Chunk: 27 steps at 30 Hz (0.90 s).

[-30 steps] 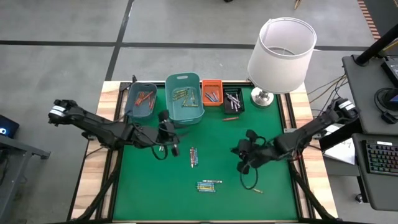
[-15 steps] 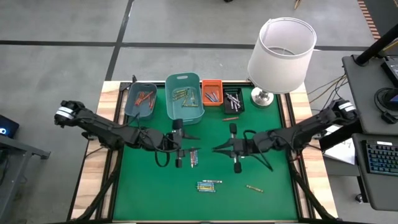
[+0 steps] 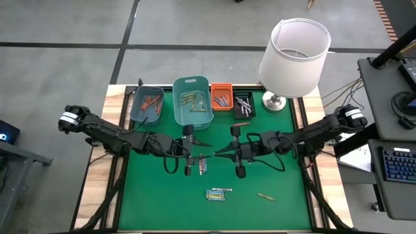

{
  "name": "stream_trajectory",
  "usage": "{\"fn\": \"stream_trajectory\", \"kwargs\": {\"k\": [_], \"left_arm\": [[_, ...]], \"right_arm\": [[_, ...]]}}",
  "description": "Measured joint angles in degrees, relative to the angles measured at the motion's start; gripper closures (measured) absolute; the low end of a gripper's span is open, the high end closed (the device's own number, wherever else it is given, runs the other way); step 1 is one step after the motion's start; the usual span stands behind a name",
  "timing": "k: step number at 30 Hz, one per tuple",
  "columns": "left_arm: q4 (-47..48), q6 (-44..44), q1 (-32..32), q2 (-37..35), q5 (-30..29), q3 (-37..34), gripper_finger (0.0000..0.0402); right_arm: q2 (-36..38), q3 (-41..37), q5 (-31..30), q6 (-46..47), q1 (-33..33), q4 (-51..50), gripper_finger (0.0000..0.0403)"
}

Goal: Sort crayons
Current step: Put the green crayon into the green bin

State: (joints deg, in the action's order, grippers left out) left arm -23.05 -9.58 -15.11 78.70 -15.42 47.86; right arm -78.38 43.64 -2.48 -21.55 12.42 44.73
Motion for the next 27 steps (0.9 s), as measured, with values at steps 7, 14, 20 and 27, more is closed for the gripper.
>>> {"fn": "stream_trajectory", "kwargs": {"k": [7, 14, 20, 27], "left_arm": [[-1.5, -0.3, 0.0, 0.0, 0.0, 0.0, 0.0244], [-3.4, -0.4, 0.4, 0.0, 0.0, 0.0, 0.0244], [-4.8, -0.4, 0.7, 0.0, 0.0, 0.0, 0.0251], [-4.8, -0.3, 1.5, 0.0, 0.0, 0.0, 0.0307]], "right_arm": [[-0.9, 0.0, 0.0, -3.6, -0.9, 6.7, 0.0391], [-2.9, 0.1, 0.0, -4.0, -1.6, 12.3, 0.0390], [-3.9, 0.1, -0.1, -4.1, -1.7, 13.1, 0.0390], [-3.9, 0.1, -0.1, -4.1, -1.7, 13.1, 0.0390]]}}
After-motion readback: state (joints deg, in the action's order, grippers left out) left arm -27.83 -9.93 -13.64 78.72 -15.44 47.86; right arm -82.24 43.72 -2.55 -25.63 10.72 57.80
